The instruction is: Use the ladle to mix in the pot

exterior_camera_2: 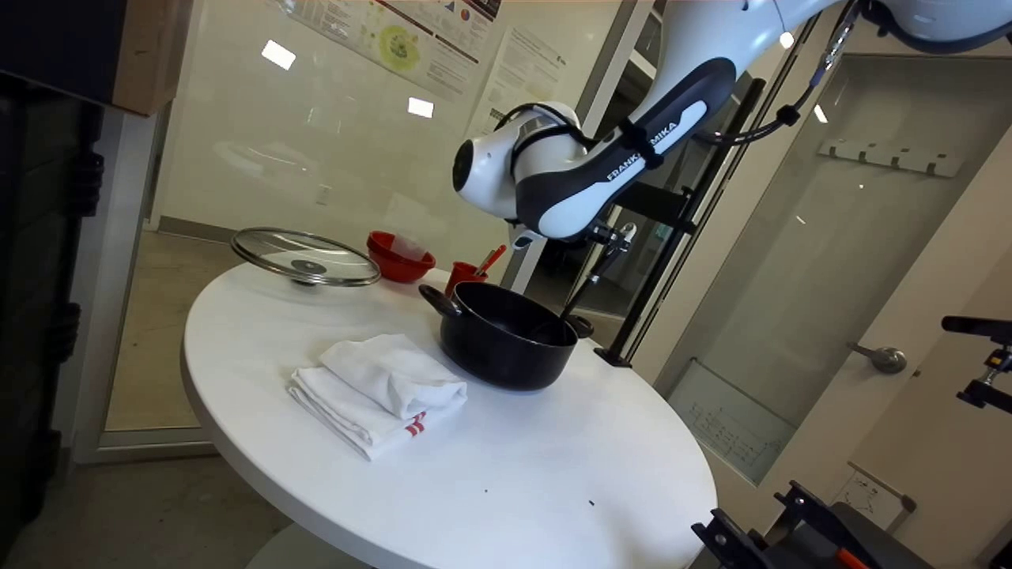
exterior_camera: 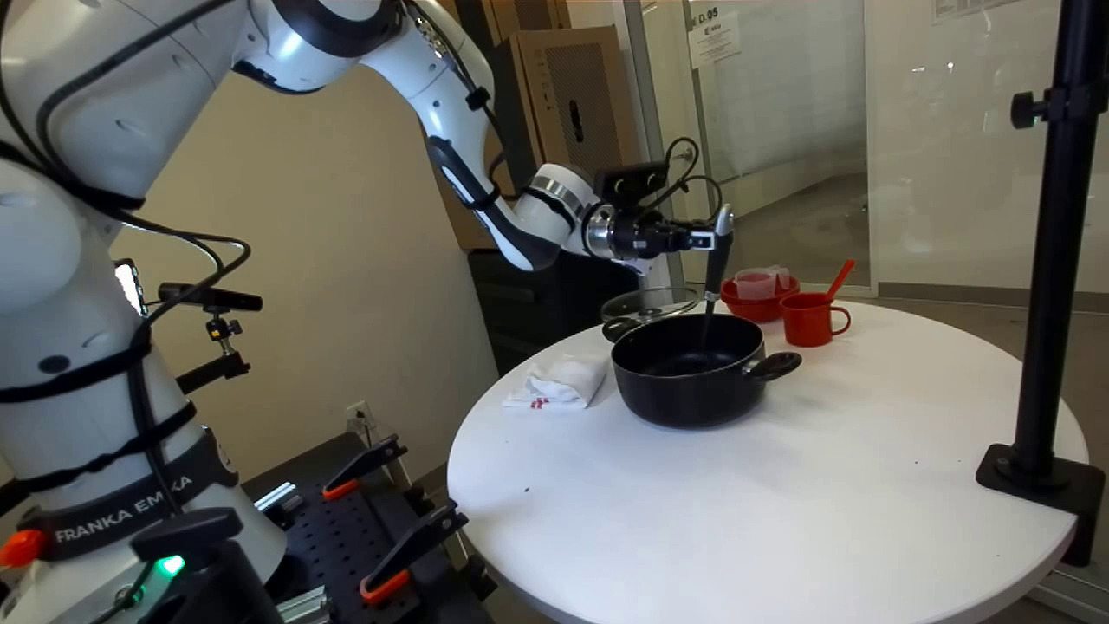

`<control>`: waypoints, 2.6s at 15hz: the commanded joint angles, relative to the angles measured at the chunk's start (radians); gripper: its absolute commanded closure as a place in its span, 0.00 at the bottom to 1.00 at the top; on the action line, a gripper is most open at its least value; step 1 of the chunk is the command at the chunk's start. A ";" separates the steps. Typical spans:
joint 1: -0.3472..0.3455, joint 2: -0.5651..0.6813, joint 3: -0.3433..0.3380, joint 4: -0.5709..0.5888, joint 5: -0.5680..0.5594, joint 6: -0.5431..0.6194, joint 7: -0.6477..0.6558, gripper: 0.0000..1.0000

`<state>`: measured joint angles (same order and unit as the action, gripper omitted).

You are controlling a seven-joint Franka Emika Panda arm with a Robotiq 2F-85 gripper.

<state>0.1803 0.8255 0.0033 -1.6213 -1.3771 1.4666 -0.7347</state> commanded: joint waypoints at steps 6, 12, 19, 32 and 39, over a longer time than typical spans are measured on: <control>0.036 0.167 0.039 0.243 -0.023 -0.034 0.172 0.92; 0.088 0.163 0.070 0.240 -0.018 -0.019 0.160 0.92; 0.044 -0.028 0.108 -0.054 -0.039 0.057 -0.050 0.92; -0.085 0.027 0.053 0.101 0.007 -0.014 -0.048 0.92; 0.002 0.038 0.131 0.078 -0.003 0.053 -0.010 0.92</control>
<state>0.1399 0.8618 0.1107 -1.5275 -1.3822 1.4987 -0.7666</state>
